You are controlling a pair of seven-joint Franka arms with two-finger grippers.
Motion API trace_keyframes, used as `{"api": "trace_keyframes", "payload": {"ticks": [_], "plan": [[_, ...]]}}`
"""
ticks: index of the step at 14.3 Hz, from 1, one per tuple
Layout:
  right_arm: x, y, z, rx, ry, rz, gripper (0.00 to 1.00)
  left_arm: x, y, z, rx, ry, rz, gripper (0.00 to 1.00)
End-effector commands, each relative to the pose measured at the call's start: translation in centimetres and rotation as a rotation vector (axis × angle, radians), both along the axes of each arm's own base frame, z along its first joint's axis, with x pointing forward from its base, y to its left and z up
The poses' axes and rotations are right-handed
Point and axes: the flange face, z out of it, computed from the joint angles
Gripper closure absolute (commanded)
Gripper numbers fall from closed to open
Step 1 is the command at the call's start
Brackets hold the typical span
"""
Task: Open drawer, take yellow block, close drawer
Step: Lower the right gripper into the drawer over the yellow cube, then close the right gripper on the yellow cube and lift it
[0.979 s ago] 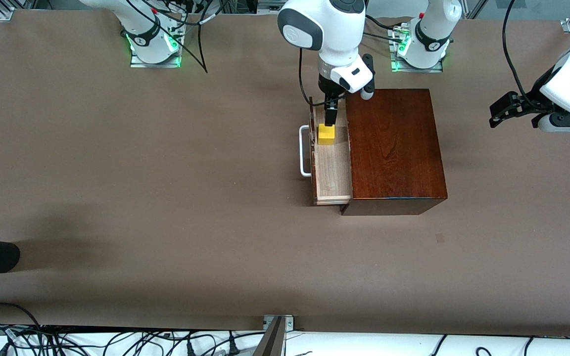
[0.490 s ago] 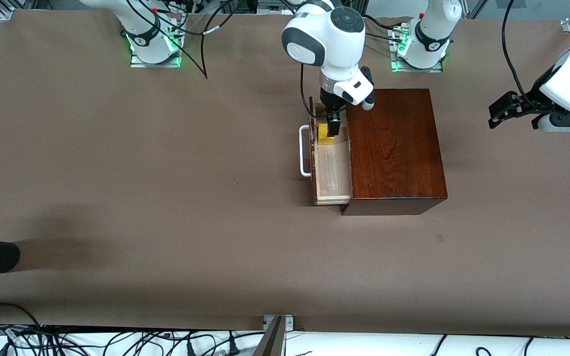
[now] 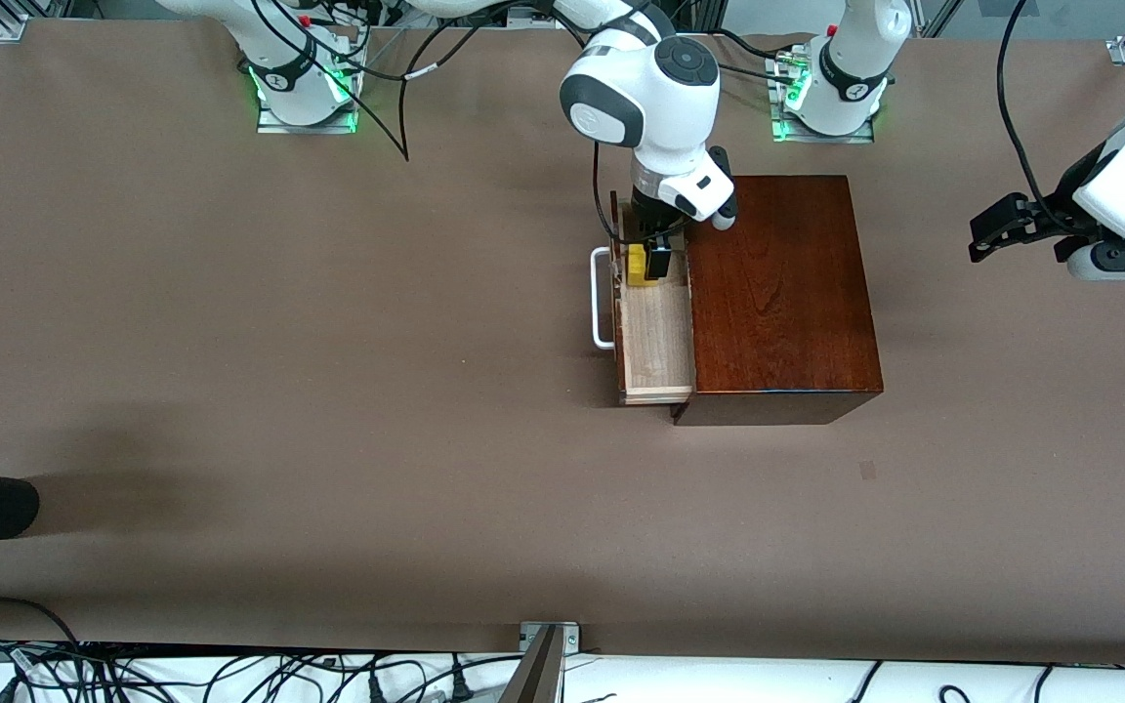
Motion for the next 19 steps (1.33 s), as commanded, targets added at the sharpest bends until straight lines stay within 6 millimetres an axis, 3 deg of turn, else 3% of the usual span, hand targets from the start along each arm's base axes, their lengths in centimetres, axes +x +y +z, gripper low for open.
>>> {"api": "trace_keyframes", "payload": {"ticks": [1,4,5,8,9,13,16,19], "plan": [[0.2,0.8,-1.0,0.009,-0.025,0.023,0.0,0.2,0.0,0.7,-0.013,0.006,-0.002,0.0],[0.3,0.8,-1.5,0.005,-0.027,0.024,0.0,0.2,0.0,0.7,-0.013,0.004,-0.002,0.0],[0.4,0.7,-1.6,0.002,-0.027,0.023,0.07,0.2,0.0,0.7,-0.013,0.004,-0.002,0.0],[0.6,0.5,-0.8,0.005,-0.032,0.007,0.87,0.2,0.0,0.7,-0.013,0.006,-0.002,0.0],[0.9,0.3,-0.3,0.008,-0.034,0.004,1.0,0.2,0.0,0.8,-0.013,0.004,-0.002,0.0],[0.8,0.1,-0.1,-0.01,-0.025,-0.006,1.0,0.2,-0.1,0.8,-0.013,0.004,-0.003,0.0],[0.8,-0.6,6.5,0.02,-0.035,-0.037,1.0,0.2,-0.1,0.8,-0.013,0.004,-0.003,0.0],[2.4,-3.6,13.3,0.073,-0.008,-0.173,1.0,0.2,-0.1,0.8,-0.013,0.004,-0.006,0.0]]}}
